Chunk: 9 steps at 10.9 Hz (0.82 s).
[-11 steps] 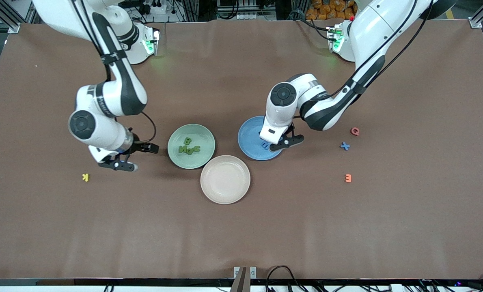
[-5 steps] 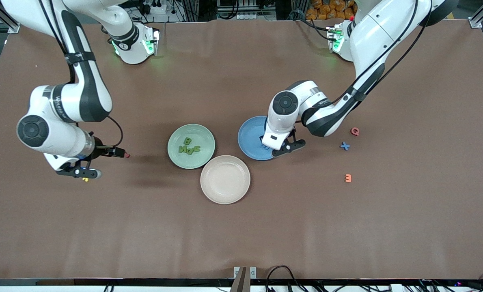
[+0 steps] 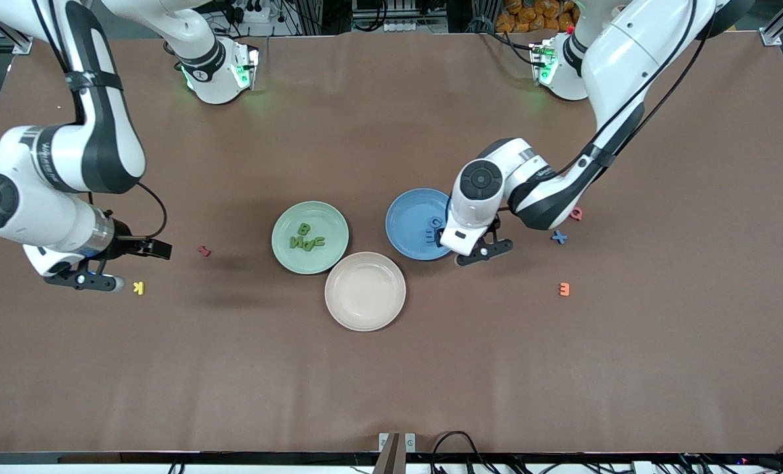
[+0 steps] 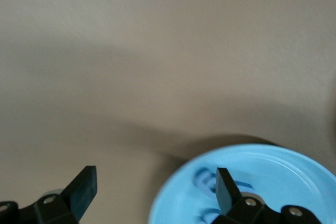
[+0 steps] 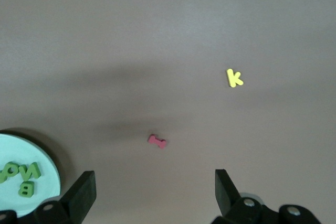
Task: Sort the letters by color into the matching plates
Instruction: 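Withdraw the right gripper aside while the left gripper moves to the blue x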
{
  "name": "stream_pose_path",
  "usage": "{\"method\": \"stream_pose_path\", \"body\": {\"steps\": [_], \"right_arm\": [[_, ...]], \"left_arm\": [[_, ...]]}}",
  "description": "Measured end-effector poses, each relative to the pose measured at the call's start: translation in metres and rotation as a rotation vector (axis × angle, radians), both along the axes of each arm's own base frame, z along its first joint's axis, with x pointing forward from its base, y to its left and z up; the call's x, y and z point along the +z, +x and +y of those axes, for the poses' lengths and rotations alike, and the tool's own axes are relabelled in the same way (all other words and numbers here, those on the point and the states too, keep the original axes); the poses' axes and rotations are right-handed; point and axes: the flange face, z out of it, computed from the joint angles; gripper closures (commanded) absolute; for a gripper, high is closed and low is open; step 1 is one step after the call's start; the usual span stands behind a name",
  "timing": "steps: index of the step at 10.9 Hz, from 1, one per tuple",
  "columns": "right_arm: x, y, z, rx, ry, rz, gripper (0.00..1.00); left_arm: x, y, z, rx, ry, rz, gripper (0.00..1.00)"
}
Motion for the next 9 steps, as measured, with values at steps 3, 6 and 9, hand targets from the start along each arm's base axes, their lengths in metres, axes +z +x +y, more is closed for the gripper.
{"method": "stream_pose_path", "body": {"steps": [3,6,9], "right_arm": [[0.038,0.003,-0.011,-0.015,0.002,0.011,0.0],[0.07,0.006,-0.01,-0.012,0.001,0.016,0.0],[0.121,0.006,-0.015,-0.02,0.001,0.003,0.0]], "left_arm": [[0.023,0.019,0.041,-0.104,0.04,-0.002,0.0],[0.032,0.03,0.076,-0.091,0.038,0.006,0.0],[0.026,0.05,0.155,0.049,0.039,0.041,0.0]]}}
